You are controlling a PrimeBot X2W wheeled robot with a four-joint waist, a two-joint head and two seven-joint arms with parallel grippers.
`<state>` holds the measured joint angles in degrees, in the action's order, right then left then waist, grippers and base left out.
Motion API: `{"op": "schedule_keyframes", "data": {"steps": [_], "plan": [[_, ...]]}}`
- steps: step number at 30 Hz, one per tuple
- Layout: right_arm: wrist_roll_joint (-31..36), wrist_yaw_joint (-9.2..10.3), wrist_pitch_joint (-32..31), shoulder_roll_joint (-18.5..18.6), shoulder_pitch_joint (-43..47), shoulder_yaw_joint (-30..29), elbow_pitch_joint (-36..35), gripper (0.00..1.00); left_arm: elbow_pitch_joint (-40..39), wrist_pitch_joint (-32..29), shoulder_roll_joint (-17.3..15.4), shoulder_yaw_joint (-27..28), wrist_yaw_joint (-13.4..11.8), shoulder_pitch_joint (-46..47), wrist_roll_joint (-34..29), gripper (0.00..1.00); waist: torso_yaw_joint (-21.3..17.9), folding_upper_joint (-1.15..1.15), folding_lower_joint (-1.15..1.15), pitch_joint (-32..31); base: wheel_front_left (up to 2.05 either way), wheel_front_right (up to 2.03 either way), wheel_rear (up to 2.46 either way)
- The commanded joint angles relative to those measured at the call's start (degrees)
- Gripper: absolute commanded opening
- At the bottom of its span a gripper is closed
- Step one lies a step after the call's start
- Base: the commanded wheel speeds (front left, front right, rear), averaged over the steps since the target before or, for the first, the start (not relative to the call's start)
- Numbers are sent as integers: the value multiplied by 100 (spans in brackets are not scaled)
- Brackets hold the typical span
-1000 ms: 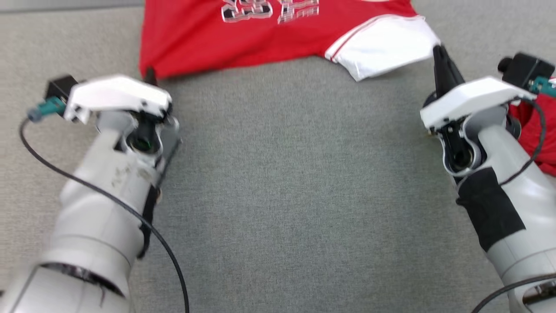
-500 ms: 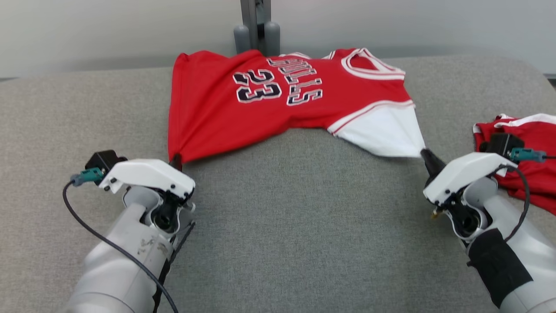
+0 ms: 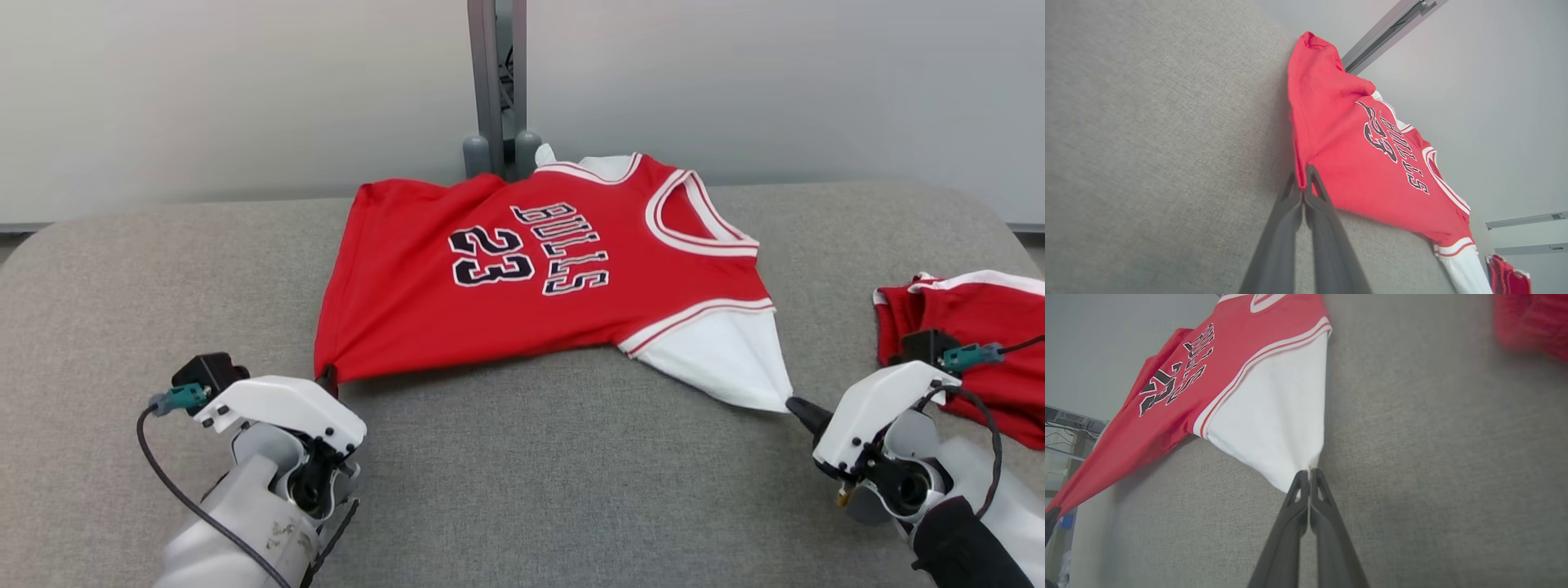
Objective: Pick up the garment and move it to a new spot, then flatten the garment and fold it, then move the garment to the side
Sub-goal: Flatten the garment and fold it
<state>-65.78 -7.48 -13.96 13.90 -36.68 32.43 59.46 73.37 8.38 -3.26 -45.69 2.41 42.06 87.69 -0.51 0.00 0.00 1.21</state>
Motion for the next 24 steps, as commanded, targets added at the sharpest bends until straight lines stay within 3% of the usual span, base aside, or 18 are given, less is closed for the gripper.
{"op": "schedule_keyframes", "data": {"steps": [1, 6, 14, 24], "plan": [[-73, -4, -107, 97, 99, 44, -74, 0, 33, 56, -73, -27, 18, -83, -56, 0, 24, 0, 0, -72, 0, 0, 0], [-298, -4, -442, 260, 301, 142, -314, 0, 45, 110, -91, 3, 85, -284, -22, 0, 67, 0, 0, -206, 0, 0, 0], [-478, -4, -485, 364, 497, 254, -514, 0, 52, 191, -95, 0, 224, -554, -29, 0, 130, 0, 0, -359, 0, 0, 0], [-903, -4, -763, 601, 1073, 368, -1161, 0, 55, 472, -123, -493, 362, -992, -563, 0, 217, 0, 0, -566, 0, 0, 0]]}}
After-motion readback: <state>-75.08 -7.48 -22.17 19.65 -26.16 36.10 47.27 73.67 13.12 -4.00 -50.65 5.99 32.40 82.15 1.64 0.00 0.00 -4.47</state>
